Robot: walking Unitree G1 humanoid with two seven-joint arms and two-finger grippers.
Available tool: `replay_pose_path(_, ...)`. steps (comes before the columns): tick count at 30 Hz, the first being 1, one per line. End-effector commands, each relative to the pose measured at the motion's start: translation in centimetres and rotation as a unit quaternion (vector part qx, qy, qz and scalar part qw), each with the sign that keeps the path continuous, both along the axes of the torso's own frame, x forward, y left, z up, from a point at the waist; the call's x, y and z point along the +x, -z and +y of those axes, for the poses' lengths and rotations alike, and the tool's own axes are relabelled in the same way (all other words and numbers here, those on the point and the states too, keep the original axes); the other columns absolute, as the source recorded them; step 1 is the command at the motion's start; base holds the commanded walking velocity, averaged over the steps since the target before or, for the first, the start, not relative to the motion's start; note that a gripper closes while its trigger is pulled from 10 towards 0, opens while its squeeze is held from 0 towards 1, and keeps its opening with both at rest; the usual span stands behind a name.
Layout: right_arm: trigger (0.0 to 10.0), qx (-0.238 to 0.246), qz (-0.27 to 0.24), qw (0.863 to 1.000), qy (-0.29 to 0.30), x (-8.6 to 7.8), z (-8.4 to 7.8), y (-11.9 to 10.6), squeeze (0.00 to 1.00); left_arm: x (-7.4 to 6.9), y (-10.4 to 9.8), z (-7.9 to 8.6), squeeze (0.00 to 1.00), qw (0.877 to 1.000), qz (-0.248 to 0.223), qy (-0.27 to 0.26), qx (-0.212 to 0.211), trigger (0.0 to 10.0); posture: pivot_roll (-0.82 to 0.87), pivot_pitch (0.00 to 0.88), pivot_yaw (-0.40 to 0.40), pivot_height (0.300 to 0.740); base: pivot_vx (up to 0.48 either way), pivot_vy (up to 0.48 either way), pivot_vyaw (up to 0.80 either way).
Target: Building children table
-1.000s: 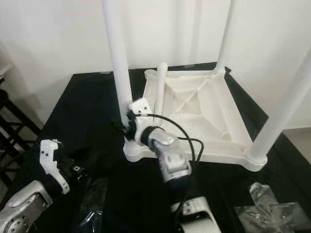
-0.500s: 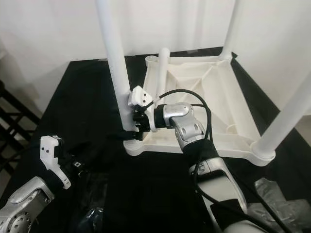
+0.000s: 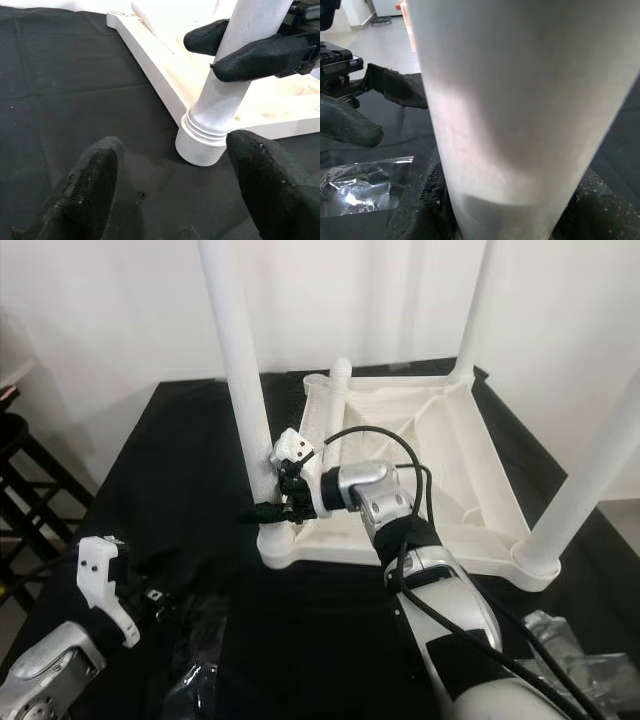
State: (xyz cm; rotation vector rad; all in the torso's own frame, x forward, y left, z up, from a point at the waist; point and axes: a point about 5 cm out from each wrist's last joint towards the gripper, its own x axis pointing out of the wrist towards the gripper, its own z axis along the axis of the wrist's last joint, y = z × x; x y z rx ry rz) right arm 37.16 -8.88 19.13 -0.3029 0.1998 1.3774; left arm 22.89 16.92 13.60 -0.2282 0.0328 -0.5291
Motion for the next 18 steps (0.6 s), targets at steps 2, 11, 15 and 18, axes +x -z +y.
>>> replay_pose_path(2, 0.0, -0.006, 0.007, 1.0, -0.02, -0.2, 0.5, 0.4, 0.0, -0.2, -0.1, 0.5, 0.0, 1.0, -0.003, -0.006, 0.012, 10.0, 0.03, 0.025, 0.083, 0.74, 0.0, 0.0, 0.0)
replay_pose_path(11, 0.0, 0.134, 0.048, 0.93, 0.338, -0.3, 2.5, 4.0, 0.0, 0.0, -0.5, 0.6, 0.0, 1.0, -0.01, -0.008, 0.008, 10.0, 0.0, 0.084, 0.078, 0.74, 0.0, 0.0, 0.0)
replay_pose_path(15, 0.0, 0.102, 0.022, 0.933, 0.344, -3.9, 5.3, 5.2, 0.0, 0.6, -0.6, 0.8, 0.0, 1.0, -0.011, -0.001, 0.0, 10.0, -0.06, 0.07, 0.111, 0.74, 0.0, 0.0, 0.0)
replay_pose_path(18, 0.0, 0.059, 0.033, 0.941, 0.332, -3.2, 4.9, 6.4, 0.0, 0.9, -0.6, 0.5, 0.0, 1.0, -0.009, 0.013, -0.004, 10.0, -0.05, 0.062, 0.073, 0.74, 0.0, 0.0, 0.0)
